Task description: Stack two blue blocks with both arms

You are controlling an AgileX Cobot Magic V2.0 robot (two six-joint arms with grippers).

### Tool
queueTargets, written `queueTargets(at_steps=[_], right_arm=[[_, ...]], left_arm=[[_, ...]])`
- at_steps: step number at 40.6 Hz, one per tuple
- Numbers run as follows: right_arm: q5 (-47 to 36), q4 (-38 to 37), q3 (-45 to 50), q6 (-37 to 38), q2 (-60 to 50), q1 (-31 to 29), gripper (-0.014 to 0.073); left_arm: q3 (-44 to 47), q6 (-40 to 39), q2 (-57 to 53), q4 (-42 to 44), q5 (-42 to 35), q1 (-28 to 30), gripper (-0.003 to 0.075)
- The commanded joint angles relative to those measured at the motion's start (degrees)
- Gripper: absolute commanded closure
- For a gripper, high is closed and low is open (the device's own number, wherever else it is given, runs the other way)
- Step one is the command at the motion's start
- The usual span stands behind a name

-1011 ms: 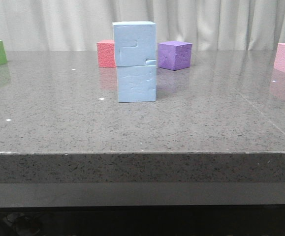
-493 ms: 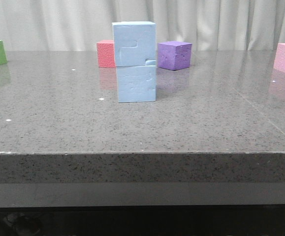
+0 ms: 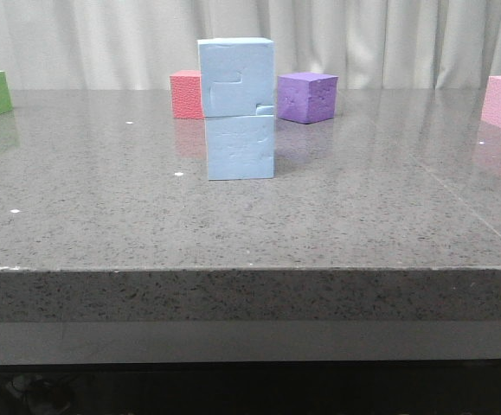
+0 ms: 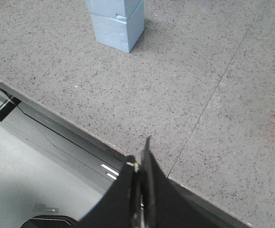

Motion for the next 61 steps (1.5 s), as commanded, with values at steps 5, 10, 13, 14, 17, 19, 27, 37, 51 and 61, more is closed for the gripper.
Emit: queueTargets(at_steps=[5,10,13,14,17,19,27,37,51,61], right_arm=[[-3.5,-0.6,-1.5,-0.5,-0.1,-0.2,0.0663],[-3.5,-0.6,-1.5,-0.5,-0.1,-0.2,0.0663],[-3.4,-0.5,-1.4,-0.5,-0.3,0.2,0.0663],[-3.3,-0.8,-1.3,-0.5,-0.3,0.1,0.0663],[-4.3,-1.1,-0.2,-0.5,-1.5,-2.6,0.0663],[-5.6,-1.1,1.4,-0.5,-3.1,-5.7,0.0663],[-19.6,2.7,16.0,-3.7,-16.1,-19.1,0.0657],[-37.5,3.1,36.4,-5.6,-33.9,-29.2,0.0657],[-46.2,2.3,46.7,-5.7,-39.2,-33.6,0.0657],[-47.6,2.2,46.7,-5.7,-39.2,-33.6,0.0662]], left_arm=[[2.1,-0.2,-1.3,-0.5,-4.8,-0.2,0.0738],[2.1,-0.2,-1.3,-0.5,-4.8,-0.2,0.0738],[2.1,-0.2,-1.3,-0.5,-4.8,-0.2,0.0738],[2.1,-0.2,-1.3,-0.5,-4.8,-0.2,0.0738],[2.1,-0.2,-1.3,-0.5,-4.8,-0.2,0.0738],[2.1,-0.2,-1.2,-0.5,-4.8,-0.2,0.0738],[2.1,-0.2,-1.2,-0.5,-4.8,-0.2,0.0738],[2.1,-0.2,-1.2,-0.5,-4.8,-0.2,0.0738],[2.1,-0.2,-1.2,-0.5,-4.8,-0.2,0.0738],[2.1,-0.2,-1.2,-0.5,-4.8,-0.2,0.0738]])
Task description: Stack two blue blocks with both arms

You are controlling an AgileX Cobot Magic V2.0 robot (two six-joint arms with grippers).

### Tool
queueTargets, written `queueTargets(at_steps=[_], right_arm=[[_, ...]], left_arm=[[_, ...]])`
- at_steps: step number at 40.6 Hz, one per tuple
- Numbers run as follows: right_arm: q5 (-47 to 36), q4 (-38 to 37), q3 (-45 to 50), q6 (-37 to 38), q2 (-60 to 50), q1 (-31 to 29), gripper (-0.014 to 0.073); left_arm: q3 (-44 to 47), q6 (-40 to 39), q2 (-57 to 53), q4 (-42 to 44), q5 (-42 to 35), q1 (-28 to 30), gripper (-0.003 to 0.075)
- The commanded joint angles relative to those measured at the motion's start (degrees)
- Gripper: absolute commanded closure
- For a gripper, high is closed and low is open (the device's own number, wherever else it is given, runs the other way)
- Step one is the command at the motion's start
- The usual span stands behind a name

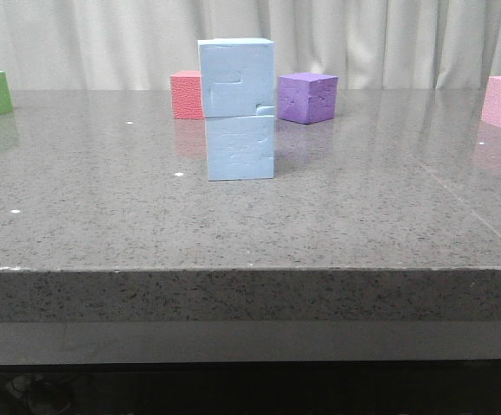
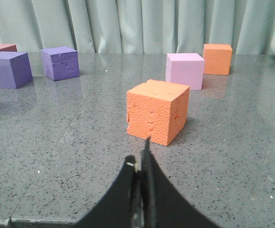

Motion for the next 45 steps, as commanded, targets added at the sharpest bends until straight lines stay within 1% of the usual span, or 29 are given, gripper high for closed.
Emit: queueTargets(at_steps=[1,30,45], right_arm=[[-5.2,-0.5,-0.1,-0.5,-1.1,-0.3,0.0662],[-5.1,-0.5,-0.1,-0.5,-1.1,-0.3,0.0662],[-5.1,-0.5,-0.1,-0.5,-1.1,-0.3,0.0662]], left_arm=[[2.1,-0.2,-1.2,-0.5,-4.8,-0.2,0.0738],[2.1,-0.2,-1.2,-0.5,-4.8,-0.2,0.0738],[2.1,-0.2,-1.3,-0.5,-4.8,3.9,0.0738]])
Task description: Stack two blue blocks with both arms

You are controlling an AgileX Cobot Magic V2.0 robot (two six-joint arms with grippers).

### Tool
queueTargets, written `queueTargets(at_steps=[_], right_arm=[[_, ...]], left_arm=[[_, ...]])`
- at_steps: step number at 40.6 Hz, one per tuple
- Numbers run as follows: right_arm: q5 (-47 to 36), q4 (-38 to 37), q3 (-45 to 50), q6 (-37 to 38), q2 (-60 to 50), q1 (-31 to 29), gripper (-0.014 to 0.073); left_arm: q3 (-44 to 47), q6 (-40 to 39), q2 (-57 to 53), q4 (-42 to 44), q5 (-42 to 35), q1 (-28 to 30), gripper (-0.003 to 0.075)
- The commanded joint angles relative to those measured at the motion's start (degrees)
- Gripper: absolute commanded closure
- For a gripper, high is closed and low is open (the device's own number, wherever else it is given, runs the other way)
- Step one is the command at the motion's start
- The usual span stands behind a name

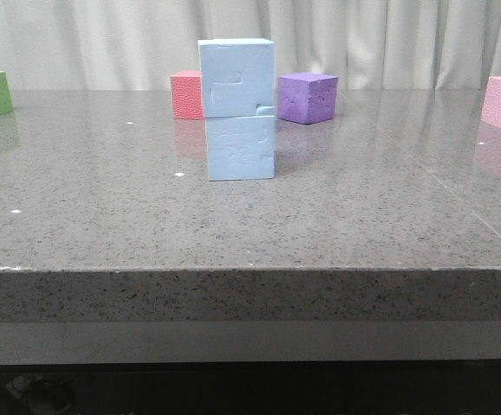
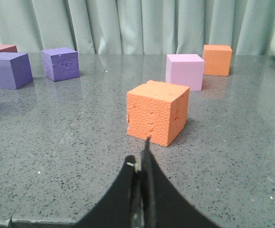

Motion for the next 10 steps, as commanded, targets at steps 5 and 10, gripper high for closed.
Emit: queueTargets(at_steps=[5,10], right_arm=[[-5.1,-0.5,-0.1,-0.5,-1.1,-0.3,0.0662],[-5.1,-0.5,-0.1,-0.5,-1.1,-0.3,0.0662]], left_arm=[[2.1,-0.2,-1.3,-0.5,-4.7,0.3,0.0738],[2.1,-0.2,-1.2,-0.5,-4.7,0.3,0.0738]])
